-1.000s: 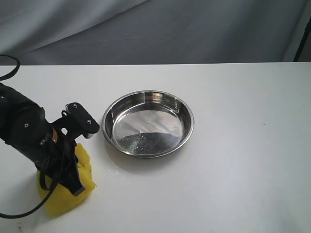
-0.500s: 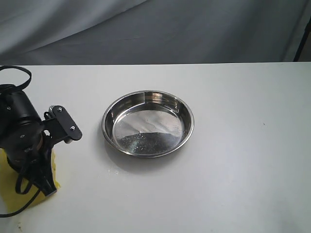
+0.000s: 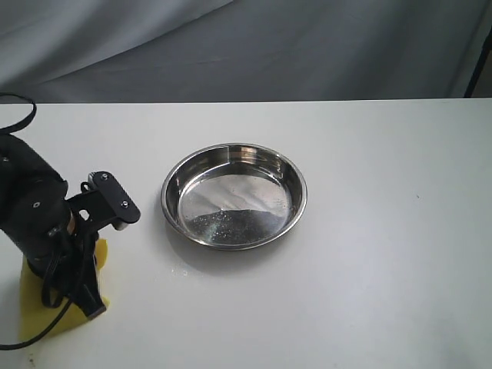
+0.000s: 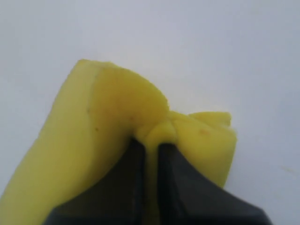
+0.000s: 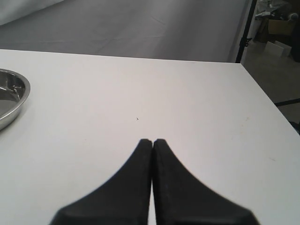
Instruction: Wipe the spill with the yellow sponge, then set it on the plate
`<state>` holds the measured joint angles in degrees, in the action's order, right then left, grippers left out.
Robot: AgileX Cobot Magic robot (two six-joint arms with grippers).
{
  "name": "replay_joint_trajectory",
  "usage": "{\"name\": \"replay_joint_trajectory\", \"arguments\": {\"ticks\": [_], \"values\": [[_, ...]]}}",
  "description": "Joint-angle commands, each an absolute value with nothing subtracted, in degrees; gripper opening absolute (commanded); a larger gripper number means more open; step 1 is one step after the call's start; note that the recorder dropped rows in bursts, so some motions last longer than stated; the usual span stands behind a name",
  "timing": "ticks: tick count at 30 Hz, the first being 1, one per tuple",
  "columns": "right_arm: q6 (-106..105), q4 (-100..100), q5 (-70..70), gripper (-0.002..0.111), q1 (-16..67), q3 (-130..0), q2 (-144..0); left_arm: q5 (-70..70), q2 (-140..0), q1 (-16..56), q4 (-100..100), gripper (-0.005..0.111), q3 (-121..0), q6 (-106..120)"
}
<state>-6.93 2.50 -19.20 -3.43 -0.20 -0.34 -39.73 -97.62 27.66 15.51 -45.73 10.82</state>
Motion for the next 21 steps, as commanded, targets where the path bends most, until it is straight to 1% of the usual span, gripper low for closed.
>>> {"name": "replay_joint_trajectory", "arguments": {"ticks": [1,9,14,21], "values": [[-7.0,2.27,-19.16,0.0,-3.94,0.0,0.0,-38.35,-98.09,27.93,-1.25,0.001,-45.52,20.3],[-7.0,2.27,-19.16,0.0,-3.94,0.0,0.0,-39.34,-97.96,27.93,-23.22,0.001,-45.78,43.29],[-7.12,2.27,-19.16,0.0,-3.94,0.0,0.0,-38.86,-94.92,27.93,-22.65,0.001,-46.87,43.96],[-7.12,2.27,-19.16,0.0,-3.94,0.0,0.0,-38.04,-85.95,27.93,-21.24,0.001,-48.75,43.53]]}}
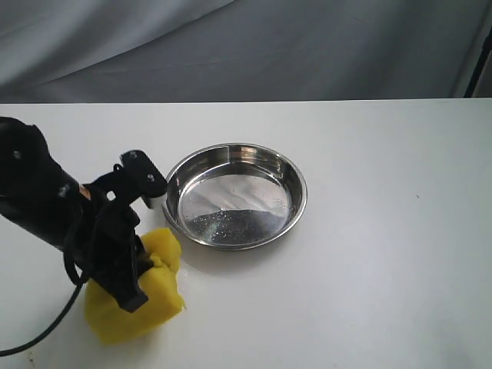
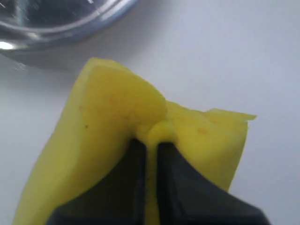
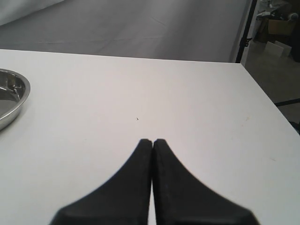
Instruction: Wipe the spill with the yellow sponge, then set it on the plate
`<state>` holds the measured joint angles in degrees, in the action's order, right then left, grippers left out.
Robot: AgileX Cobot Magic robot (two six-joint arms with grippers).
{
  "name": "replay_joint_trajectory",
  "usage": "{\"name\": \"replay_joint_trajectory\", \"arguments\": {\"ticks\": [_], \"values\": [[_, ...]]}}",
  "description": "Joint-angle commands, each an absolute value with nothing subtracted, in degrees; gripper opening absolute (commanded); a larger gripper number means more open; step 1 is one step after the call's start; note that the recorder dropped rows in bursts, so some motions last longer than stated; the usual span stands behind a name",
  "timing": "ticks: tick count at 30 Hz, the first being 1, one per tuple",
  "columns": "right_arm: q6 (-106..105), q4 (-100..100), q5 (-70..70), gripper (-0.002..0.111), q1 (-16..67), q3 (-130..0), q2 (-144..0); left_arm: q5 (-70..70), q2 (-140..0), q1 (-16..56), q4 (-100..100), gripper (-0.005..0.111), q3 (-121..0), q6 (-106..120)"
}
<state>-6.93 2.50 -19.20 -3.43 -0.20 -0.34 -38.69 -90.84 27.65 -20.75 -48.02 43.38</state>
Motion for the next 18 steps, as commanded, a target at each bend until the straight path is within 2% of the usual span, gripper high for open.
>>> {"name": "replay_joint_trajectory", "arguments": {"ticks": [1,6,18], "values": [[-7.12,2.27,-19.16,0.0,-3.94,0.0,0.0,-38.04,-85.04,27.93,-21.24,0.001,-48.75,43.55],[-7.12,2.27,-19.16,0.0,-3.94,0.0,0.0,-37.73,-84.28,27.93,-21.24,0.001,-47.4,43.55],[-6.98,2.27,-19.16,0.0,-3.94,0.0,0.0,-34.71,-93.36,28.03,-27.1,0.001,-43.97,45.73]]}}
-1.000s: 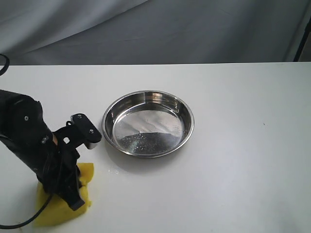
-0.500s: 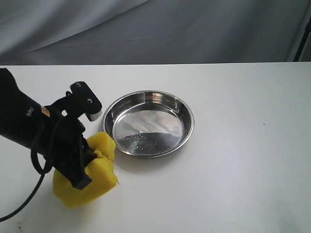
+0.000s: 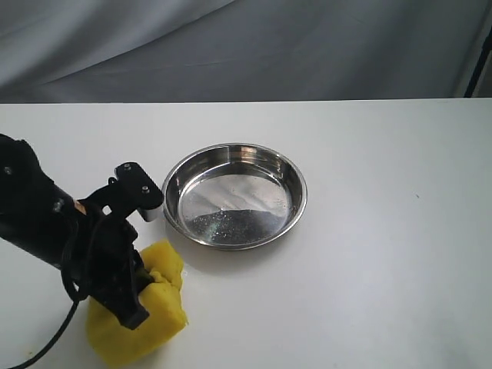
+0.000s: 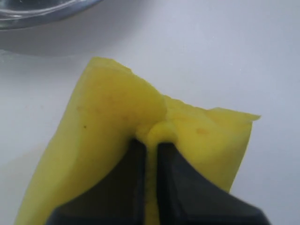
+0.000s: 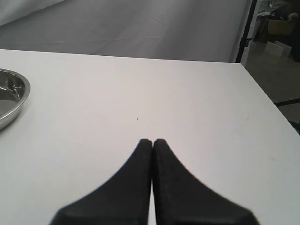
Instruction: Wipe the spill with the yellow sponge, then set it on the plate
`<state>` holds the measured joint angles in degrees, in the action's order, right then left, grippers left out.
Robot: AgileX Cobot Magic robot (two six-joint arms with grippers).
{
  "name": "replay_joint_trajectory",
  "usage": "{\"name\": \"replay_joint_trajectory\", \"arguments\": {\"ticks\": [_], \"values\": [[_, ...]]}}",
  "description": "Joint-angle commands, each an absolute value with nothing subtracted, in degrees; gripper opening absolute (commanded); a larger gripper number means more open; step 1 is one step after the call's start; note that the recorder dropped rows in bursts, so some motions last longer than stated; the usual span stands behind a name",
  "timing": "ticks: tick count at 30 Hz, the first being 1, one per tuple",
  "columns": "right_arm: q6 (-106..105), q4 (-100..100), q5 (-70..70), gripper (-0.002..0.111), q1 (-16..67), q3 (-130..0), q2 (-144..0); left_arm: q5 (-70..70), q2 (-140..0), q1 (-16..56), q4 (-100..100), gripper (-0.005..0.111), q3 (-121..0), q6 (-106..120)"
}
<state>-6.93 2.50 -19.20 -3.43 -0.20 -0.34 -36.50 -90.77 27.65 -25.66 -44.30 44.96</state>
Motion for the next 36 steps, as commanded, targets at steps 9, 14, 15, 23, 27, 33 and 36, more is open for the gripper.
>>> {"name": "replay_joint_trajectory", "arguments": {"ticks": [9,14,15,23,27,33,36], "values": [[-7.12,2.27,-19.16,0.0,-3.94,0.0,0.0,-31.22,-100.99,28.27,-23.28,0.001,-43.97,48.21],[-7.12,2.27,-19.16,0.0,-3.94,0.0,0.0,-30.92,-102.88,28.27,-8.53,0.001,-43.97,42.04],[-7.12,2.27,-19.16,0.0,-3.94,0.0,0.0,-30.78,-102.91,28.17,-3.72,0.001,-43.97,39.01],[-7.0,2.27,-19.16,0.0,-3.94,0.0,0.0,-30.69,-102.91,27.93,32.65,0.001,-43.97,3.21],[-7.0,2.27,-19.16,0.0,-3.94,0.0,0.0,-30.82,-102.91,27.93,44.23,0.001,-43.97,-11.71],[-7.0,2.27,-19.16,0.0,-3.94,0.0,0.0,-33.43,-102.91,27.93,46.8,0.001,-43.97,-17.91],[-7.0,2.27,-19.16,0.0,-3.94,0.0,0.0,-34.05,-102.91,27.93,46.3,0.001,-43.97,-17.77]]}}
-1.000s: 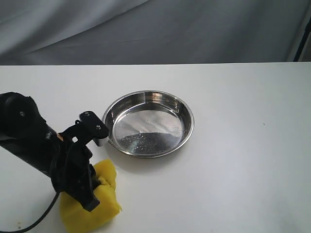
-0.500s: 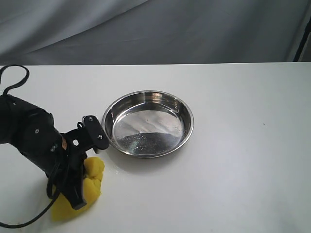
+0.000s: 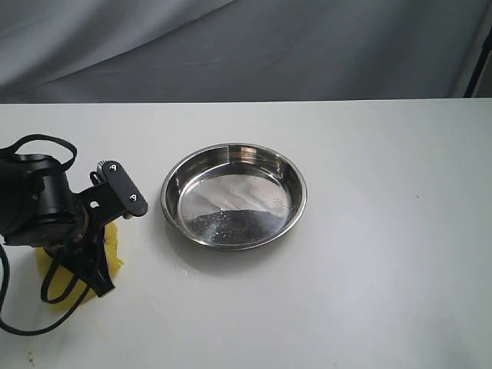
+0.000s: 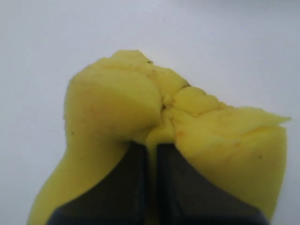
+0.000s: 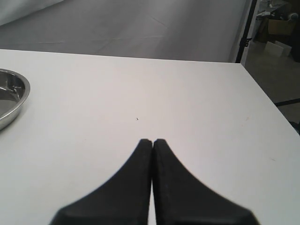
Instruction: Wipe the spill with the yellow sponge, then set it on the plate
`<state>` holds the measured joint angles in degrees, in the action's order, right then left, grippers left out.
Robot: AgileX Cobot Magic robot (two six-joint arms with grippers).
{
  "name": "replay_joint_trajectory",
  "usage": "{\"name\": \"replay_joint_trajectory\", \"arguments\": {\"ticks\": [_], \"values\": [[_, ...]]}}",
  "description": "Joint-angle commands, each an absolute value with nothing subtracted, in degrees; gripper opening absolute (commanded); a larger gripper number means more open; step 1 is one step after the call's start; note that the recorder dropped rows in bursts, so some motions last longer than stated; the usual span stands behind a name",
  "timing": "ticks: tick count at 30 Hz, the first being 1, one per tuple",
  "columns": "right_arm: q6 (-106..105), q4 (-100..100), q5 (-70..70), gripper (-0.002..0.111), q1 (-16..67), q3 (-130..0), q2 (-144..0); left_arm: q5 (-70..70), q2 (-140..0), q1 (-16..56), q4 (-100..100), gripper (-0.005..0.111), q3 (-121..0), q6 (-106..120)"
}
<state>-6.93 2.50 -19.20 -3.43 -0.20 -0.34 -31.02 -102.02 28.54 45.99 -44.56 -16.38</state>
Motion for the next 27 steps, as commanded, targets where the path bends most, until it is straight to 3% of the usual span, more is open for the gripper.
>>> {"name": "replay_joint_trajectory", "arguments": {"ticks": [1,10,15,19,27], "values": [[-7.16,2.27,-19.16,0.0,-3.94,0.0,0.0,-34.54,-102.91,27.93,45.47,0.001,-43.97,-17.4],[-7.13,2.27,-19.16,0.0,-2.66,0.0,0.0,-31.27,-102.91,27.93,16.22,0.001,-43.97,8.77],[-7.02,2.27,-19.16,0.0,-2.43,0.0,0.0,-37.24,-102.61,27.93,-21.65,0.001,-44.09,47.23],[-7.02,2.27,-19.16,0.0,-2.43,0.0,0.0,-44.91,-102.07,27.93,-40.85,0.001,-46.37,64.13],[-7.13,2.27,-19.16,0.0,-2.43,0.0,0.0,-48.33,-97.11,27.93,-43.03,0.001,-47.29,65.04]]}}
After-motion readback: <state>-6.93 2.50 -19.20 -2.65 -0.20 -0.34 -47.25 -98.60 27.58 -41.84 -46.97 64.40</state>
